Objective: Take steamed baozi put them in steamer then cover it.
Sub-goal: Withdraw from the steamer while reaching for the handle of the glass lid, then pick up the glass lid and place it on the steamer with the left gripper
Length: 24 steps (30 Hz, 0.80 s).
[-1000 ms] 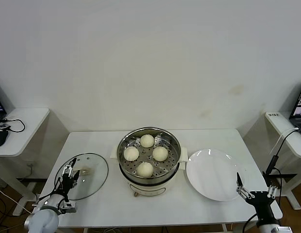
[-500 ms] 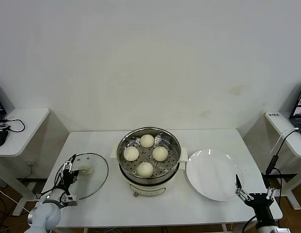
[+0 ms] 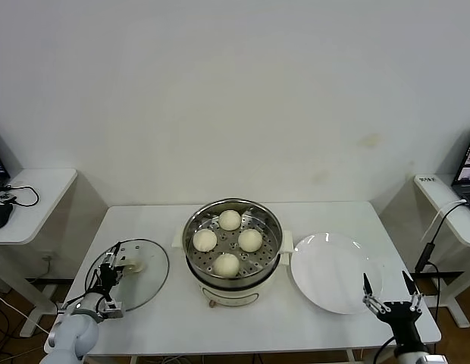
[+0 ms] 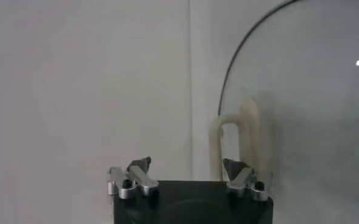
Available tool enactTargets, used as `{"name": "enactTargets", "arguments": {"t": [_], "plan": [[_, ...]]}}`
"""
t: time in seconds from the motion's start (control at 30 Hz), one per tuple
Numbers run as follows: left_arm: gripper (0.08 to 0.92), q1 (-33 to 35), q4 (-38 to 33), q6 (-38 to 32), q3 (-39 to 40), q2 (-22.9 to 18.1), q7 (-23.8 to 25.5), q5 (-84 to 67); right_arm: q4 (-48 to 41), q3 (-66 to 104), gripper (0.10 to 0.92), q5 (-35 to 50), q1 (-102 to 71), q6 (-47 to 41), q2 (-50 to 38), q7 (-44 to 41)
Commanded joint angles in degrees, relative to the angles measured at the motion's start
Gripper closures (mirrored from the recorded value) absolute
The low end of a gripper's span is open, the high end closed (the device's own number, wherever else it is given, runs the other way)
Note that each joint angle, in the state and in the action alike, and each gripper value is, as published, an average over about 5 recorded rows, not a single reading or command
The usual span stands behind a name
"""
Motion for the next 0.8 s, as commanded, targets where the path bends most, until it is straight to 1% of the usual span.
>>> {"name": "enactTargets", "arguments": {"t": [0.03, 0.3, 0.4, 0.5, 0.6, 0.7, 0.8], "plan": [[0.416, -0.51, 1.09, -0.01, 0.00, -0.22, -0.44, -0.34, -0.24, -0.52, 0.202, -0.13, 0.12, 0.04, 0.10, 0.23], [0.649, 0.26, 1.00, -0.88, -0.60, -0.47, -3.52, -1.60, 0.00, -0.83, 0.202, 0.18, 0.19, -0.04, -0.09, 0.34], [0.736, 1.05, -0.71, -1.38, -1.14, -0.18, -4.95, -3.00, 0.45, -1.01, 0.203, 0.20, 0.12, -0.16, -0.06, 0.37], [0.815, 2.64, -3.98, -1.64, -1.79, 0.84, -5.92, -5.12, 0.83, -0.96, 0.203, 0.35, 0.08, -0.26, 0.00, 0.41], [0.853, 4.86, -8.09, -1.32, -2.66, 2.27, -5.96, -6.91, 0.94, -1.09, 0.202, 0.31, -0.01, -0.20, -0.08, 0.44], [0.855, 7.06, -12.86, -0.20, -3.81, 3.53, -5.15, -7.96, 1.05, -1.88, 0.203, -0.04, -0.01, -0.11, -0.01, 0.43], [0.855, 9.20, -18.64, 1.78, -4.75, 5.04, -3.04, -9.00, 1.27, -2.79, 0.203, -0.47, 0.10, -0.11, 0.15, 0.42]]}}
